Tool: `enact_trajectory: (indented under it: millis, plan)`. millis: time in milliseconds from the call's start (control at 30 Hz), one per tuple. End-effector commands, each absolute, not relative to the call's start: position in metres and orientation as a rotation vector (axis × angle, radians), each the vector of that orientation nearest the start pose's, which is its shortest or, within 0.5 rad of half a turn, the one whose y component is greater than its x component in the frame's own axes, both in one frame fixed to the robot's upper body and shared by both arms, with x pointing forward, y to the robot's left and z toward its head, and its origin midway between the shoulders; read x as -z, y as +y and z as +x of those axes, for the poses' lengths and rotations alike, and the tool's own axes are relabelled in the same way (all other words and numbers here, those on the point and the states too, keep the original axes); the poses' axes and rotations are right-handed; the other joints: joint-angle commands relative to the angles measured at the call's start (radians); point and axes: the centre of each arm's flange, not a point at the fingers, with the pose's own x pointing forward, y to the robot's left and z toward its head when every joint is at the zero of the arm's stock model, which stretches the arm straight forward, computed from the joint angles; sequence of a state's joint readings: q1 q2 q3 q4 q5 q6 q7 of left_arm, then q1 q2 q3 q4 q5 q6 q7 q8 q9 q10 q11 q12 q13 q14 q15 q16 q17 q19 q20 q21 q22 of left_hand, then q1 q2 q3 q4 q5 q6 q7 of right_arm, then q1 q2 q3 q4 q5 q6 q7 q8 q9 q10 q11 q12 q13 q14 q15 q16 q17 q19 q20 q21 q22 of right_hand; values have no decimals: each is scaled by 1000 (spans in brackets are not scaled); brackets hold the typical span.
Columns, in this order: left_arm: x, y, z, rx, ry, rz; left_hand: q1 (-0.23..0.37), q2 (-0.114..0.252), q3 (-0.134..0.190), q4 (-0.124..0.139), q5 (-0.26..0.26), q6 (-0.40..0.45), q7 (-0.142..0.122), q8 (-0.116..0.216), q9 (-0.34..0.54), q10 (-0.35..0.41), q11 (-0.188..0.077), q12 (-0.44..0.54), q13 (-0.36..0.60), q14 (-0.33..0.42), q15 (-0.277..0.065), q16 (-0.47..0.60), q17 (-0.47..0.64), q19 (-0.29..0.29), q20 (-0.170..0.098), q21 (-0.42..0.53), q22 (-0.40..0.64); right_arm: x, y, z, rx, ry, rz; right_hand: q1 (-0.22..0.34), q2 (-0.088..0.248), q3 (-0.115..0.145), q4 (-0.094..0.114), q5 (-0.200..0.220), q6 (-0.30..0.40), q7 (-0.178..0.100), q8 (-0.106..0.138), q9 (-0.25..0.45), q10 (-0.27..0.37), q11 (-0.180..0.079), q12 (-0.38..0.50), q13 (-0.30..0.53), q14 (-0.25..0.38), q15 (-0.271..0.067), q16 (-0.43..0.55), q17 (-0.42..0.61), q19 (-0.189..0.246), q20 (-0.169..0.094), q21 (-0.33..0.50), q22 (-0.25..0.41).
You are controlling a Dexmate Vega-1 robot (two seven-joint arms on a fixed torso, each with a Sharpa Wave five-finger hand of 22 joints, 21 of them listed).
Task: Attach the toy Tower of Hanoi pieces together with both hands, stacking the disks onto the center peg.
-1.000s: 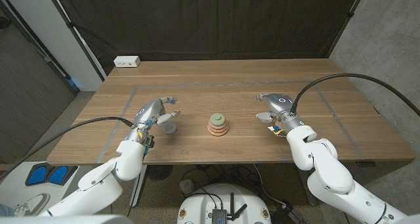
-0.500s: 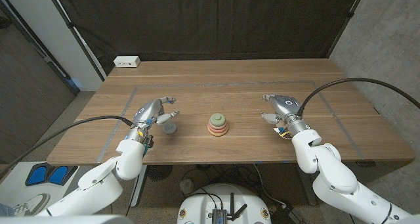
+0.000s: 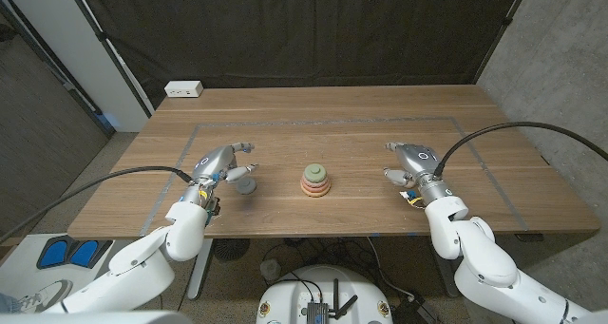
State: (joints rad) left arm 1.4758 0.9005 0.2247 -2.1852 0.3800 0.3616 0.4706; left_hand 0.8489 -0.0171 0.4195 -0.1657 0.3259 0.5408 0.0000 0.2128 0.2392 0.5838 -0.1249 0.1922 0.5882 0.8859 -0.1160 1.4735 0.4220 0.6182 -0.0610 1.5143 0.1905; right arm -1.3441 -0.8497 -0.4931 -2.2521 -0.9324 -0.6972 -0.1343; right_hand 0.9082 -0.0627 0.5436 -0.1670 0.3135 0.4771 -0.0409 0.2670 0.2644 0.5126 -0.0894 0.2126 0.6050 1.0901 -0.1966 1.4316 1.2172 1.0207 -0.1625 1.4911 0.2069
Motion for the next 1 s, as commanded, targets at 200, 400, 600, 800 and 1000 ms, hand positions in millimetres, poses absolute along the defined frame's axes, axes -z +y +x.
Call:
enact_trajectory:
  millis: [200, 400, 600, 800, 1000]
  plan:
    - [63, 286, 463, -245, -565, 1252, -7, 2, 2, -1, 7, -3, 4, -1, 4, -11, 0, -4, -6, -7, -103, 4, 0, -2, -133, 8, 3, 99, -230, 460, 349, -470, -1477, 3, 9, 5, 1, 2, 11, 3, -1, 0, 7, -1, 6, 3, -4, -22, 3, 4, 6, -58, 4, 2]
    - [52, 288, 462, -196, -528, 1339, -2, -2, 3, -4, 7, -22, 11, -9, 2, -36, 14, -11, -13, -11, -103, 1, -2, -6, -125, 8, 3, 102, -228, 458, 338, -473, -1482, 2, 11, 5, 3, 2, 14, 3, 0, -1, 9, -2, 7, 4, -4, -21, 3, 4, 3, -57, 2, 0]
    - [44, 289, 463, -170, -517, 1393, 28, -19, 8, -20, 8, -43, 3, -15, -1, -57, 7, -14, -22, -17, -103, -1, -7, -4, -127, 10, 3, 102, -225, 458, 336, -472, -1482, -2, 12, 5, 6, 1, 18, 2, 0, -1, 12, -2, 8, 5, -2, -21, 4, 6, 3, -57, 3, 1]
    - [36, 290, 464, -137, -486, 1470, 72, -40, 13, -26, 11, -75, -7, -20, -2, -82, 0, -14, -30, -23, -103, -2, -12, -13, -132, 11, 4, 100, -224, 459, 334, -481, -1478, -3, 14, 5, 7, 1, 21, 3, 0, -2, 14, -5, 8, 6, -2, -21, 5, 7, 2, -57, 2, -1]
    - [26, 292, 465, -67, -434, 1532, 101, -63, 3, -13, 10, -124, 4, -24, -5, -142, 14, -18, -40, -13, -102, 11, -11, -15, -133, 18, 6, 97, -223, 459, 342, -492, -1478, -5, 15, 6, 8, 1, 22, 3, 0, -3, 17, -5, 9, 8, -3, -21, 5, 7, 1, -57, 3, -1]
